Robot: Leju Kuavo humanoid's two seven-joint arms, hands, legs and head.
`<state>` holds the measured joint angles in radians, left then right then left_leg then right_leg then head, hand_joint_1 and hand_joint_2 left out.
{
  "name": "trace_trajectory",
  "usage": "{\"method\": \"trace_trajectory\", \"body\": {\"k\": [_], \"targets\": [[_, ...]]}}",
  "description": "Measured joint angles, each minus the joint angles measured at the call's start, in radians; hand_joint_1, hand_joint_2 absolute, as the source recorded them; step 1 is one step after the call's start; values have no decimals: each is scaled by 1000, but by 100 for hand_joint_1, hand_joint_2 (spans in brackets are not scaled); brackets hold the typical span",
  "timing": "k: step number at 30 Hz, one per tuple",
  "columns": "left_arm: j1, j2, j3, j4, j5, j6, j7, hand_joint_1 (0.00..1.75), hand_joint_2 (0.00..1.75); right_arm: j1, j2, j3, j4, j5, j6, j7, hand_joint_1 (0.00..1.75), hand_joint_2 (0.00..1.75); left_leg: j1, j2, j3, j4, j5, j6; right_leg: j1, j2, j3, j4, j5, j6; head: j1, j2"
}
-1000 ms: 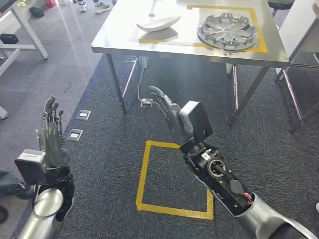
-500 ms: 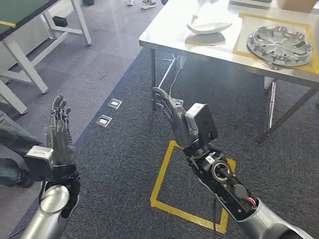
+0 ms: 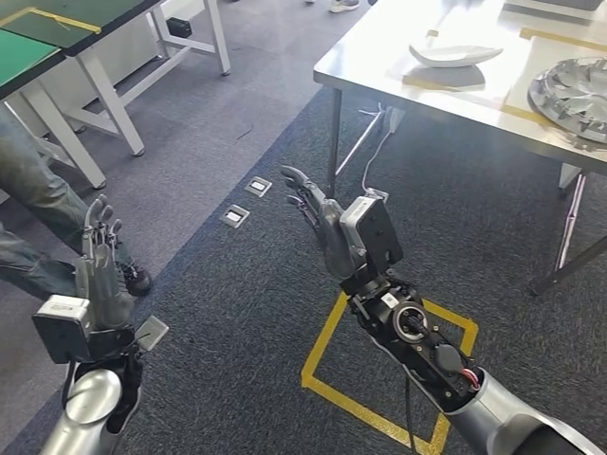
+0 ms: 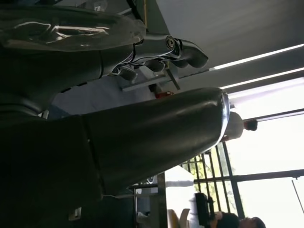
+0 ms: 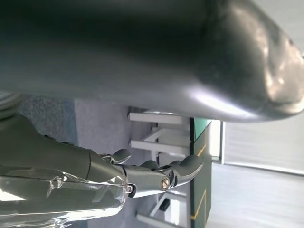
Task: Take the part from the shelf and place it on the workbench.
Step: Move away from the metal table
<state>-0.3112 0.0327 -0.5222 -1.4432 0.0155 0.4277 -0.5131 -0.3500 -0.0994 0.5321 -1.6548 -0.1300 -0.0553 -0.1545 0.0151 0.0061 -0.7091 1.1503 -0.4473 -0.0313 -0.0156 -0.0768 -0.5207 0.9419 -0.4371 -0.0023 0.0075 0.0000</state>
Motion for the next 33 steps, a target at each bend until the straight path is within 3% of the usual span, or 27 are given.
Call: {"method": "trace_trajectory", "body": {"k": [2, 3, 4, 6, 8, 10, 12, 13, 14, 15, 17, 19, 21, 22, 24, 26, 28, 29, 30, 33], "targets": [[4, 2, 0, -5, 0, -2, 0, 0, 0, -6, 2, 2, 3, 4, -1, -4, 0, 0, -4, 51, 75, -144, 46, 7, 5, -23, 2, 1, -4, 7, -5, 0], [5, 2, 0, -9, 0, -3, 0, 0, 0, -9, 3, 4, 4, 6, -1, -6, 0, 0, -7, 67, 95, -185, 56, 14, 7, -32, 3, 1, -6, 12, -3, 0], [7, 3, 1, -12, 0, -5, 0, 0, 0, -12, 4, 5, 4, 7, -1, -7, 0, 0, -12, 72, 101, -200, 56, 22, 10, -41, 5, 1, -9, 18, -1, 0], [15, 5, 3, -20, 0, -7, 1, 0, 0, -15, 9, 9, 6, 11, -2, -8, 0, 0, -14, 44, 100, -203, 60, 36, 8, -56, 7, 1, -14, 30, 4, 0], [22, 8, 6, -32, -1, -9, 5, 0, 0, -17, 13, 14, 8, 18, -5, -7, 0, 0, -11, 20, 103, -210, 65, 49, 1, -20, -6, 36, -44, 40, 9, 0], [24, 8, 8, -41, -4, -13, 12, 0, 0, -18, 14, 17, 11, 23, -8, -7, 0, 0, -9, -3, 104, -213, 68, 59, -2, 44, -57, 156, -110, 43, 20, 0], [25, 8, 8, -42, -6, -16, 18, 0, 0, -18, 14, 20, 15, 24, -10, -6, 0, 0, -12, -30, 104, -212, 69, 63, -1, 70, -120, 293, -160, 43, 30, 0], [26, 8, 8, -42, -7, -17, 20, 0, 0, -18, 14, 21, 18, 24, -10, -5, 0, 0, -13, -46, 104, -212, 69, 63, -1, 74, -135, 320, -160, 43, 33, 0], [26, 8, 8, -42, -8, -17, 20, 0, 0, -18, 14, 21, 20, 24, -11, -5, 0, 0, -14, -61, 105, -211, 69, 63, -2, 76, -130, 303, -137, 41, 36, 0], [25, 8, 9, -42, -9, -17, 20, 0, 0, -19, 14, 21, 21, 24, -11, -5, 0, 0, -14, -77, 106, -209, 69, 63, -2, 81, -107, 247, -99, 37, 40, 0], [23, 8, 9, -43, -9, -17, 19, 0, 0, -22, 14, 20, 21, 24, -11, -6, 0, 0, -15, -103, 105, -205, 68, 60, -4, 120, -48, 104, -29, 30, 47, 0], [16, 6, 9, -43, -9, -17, 16, 0, 0, -25, 14, 20, 21, 25, -11, -5, 0, 0, -13, -123, 94, -200, 72, 50, -4, 149, -13, 26, -13, 26, 49, 0], [12, 6, 9, -43, -10, -17, 14, 0, 0, -28, 14, 20, 21, 25, -10, -5, 0, 0, -11, -143, 83, -201, 80, 36, -3, 137, -3, 12, -15, 23, 49, 0], [11, 6, 9, -43, -10, -17, 13, 0, 0, -30, 15, 20, 21, 25, -10, -4, 0, 0, -11, -136, 80, -198, 79, 31, -4, 126, -1, 7, -11, 19, 48, 0], [6, 7, 9, -43, -10, -17, 12, 0, 0, -33, 16, 20, 20, 25, -10, -2, 0, 0, -15, -86, 50, -139, 43, 23, -7, 100, 5, -6, -2, 9, 36, 0], [1, 6, 10, -44, -12, -16, 13, 0, 0, -34, 17, 20, 20, 25, -7, 3, 0, 0, -11, -33, -17, -2, -23, 15, -3, 73, 6, -9, 0, 4, 21, 0], [3, 6, 10, -45, -17, -15, 19, 0, 0, -33, 17, 19, 20, 25, -4, 10, 0, 0, -4, -20, -68, 97, -52, 8, -2, 45, 5, -9, -1, 3, 12, 0], [4, 7, 10, -45, -20, -15, 23, 0, 0, -33, 17, 19, 20, 24, -2, 13, 0, 0, 0, -16, -65, 91, -41, 5, -2, 32, 5, -9, -2, 4, 7, 0], [5, 7, 10, -46, -24, -15, 26, 0, 0, -33, 17, 19, 19, 23, 0, 16, 0, 0, 2, -9, -39, 43, -14, 4, -3, 20, 5, -9, -3, 6, 3, 0], [2, 5, 10, -53, -32, -15, 31, 0, 0, -35, 16, 17, 14, 21, 4, 21, 0, 0, -1, 45, 77, -165, 59, 8, 2, -10, 9, -7, -12, 20, -4, 0]]}}
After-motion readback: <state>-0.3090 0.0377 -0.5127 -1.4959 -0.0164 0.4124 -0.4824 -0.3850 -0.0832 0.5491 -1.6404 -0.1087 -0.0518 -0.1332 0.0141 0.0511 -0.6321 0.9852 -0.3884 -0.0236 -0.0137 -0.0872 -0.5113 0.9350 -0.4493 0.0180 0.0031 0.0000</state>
